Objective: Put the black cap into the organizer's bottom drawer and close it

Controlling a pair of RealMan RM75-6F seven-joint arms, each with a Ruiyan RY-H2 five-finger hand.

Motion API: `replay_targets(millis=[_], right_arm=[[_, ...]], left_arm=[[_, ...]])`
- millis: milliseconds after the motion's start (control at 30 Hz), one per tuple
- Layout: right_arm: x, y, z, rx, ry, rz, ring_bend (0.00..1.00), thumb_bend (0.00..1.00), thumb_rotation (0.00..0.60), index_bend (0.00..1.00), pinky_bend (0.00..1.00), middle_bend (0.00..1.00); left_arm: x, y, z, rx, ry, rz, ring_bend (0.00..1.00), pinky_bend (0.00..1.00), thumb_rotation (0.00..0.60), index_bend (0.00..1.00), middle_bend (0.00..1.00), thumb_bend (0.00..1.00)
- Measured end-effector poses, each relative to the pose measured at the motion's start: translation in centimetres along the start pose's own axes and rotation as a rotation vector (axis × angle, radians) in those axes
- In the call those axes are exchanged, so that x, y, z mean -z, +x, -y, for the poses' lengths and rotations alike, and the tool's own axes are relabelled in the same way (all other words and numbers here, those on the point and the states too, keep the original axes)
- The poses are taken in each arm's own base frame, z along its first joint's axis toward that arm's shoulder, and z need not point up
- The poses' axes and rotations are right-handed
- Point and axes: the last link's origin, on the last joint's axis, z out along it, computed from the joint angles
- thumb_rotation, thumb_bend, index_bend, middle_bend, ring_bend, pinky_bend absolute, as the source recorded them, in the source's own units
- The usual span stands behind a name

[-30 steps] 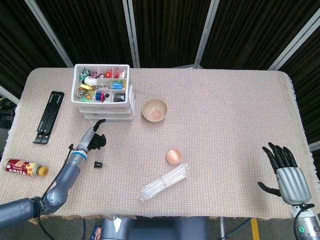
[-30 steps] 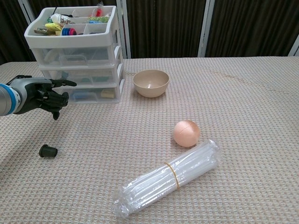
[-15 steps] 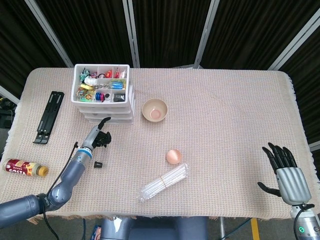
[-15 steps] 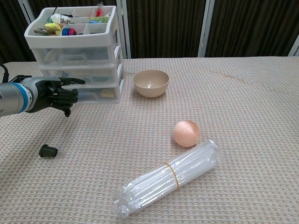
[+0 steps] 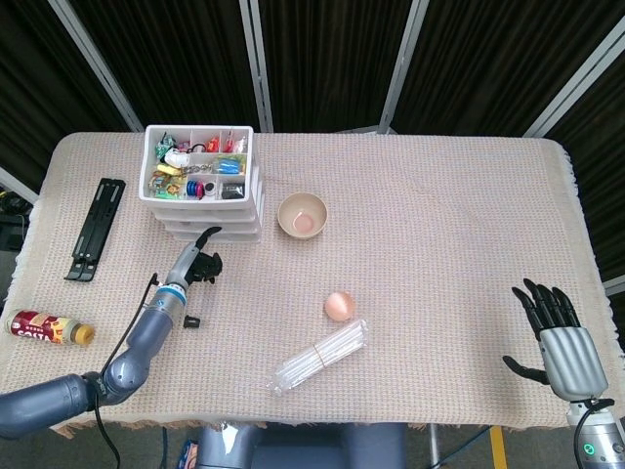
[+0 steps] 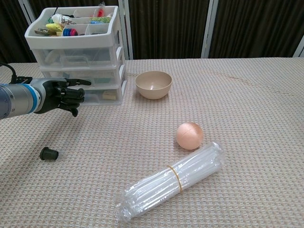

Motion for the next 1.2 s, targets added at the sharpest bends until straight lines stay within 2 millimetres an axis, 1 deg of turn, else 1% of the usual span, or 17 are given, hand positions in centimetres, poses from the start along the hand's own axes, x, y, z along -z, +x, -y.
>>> replay_targets(millis=[333, 633, 800, 1200], right_arm=[[0.0, 0.0, 0.0, -0.003, 0.002, 0.001, 0.0, 0.04, 0.6, 0.08, 0.0, 0.0], [0.0, 0.0, 0.0, -0.003, 0.001, 0.001, 0.0, 0.04, 0.6, 0.08, 0.0, 0.0], [0.0, 0.0, 0.1, -0.004, 0.001, 0.001, 0.0, 0.04, 0.6, 0.08, 0.0, 0.0], [0.0, 0.0, 0.2, -0.002, 0.002, -0.003, 0.0, 0.04, 0.6, 0.08, 0.0, 0.0]], left_arm=[[-0.5, -0.4, -0.3, 0.086, 0.019, 0.034, 0.86, 0.64, 0.6, 0.21, 0.97, 0.77], [-0.6, -0.2, 0.2, 0.081, 0.027, 0.032, 0.86, 0.64, 0.6, 0.23, 0.97, 0.77], [0.0, -0.2, 0.5, 0.084, 0.028, 0.042, 0.86, 0.64, 0.6, 0.24, 0.97, 0.77], [2.3, 0.2, 2.3, 0.086, 0.03, 0.042, 0.86, 0.64, 0.6, 0.27, 0.97, 0.78]])
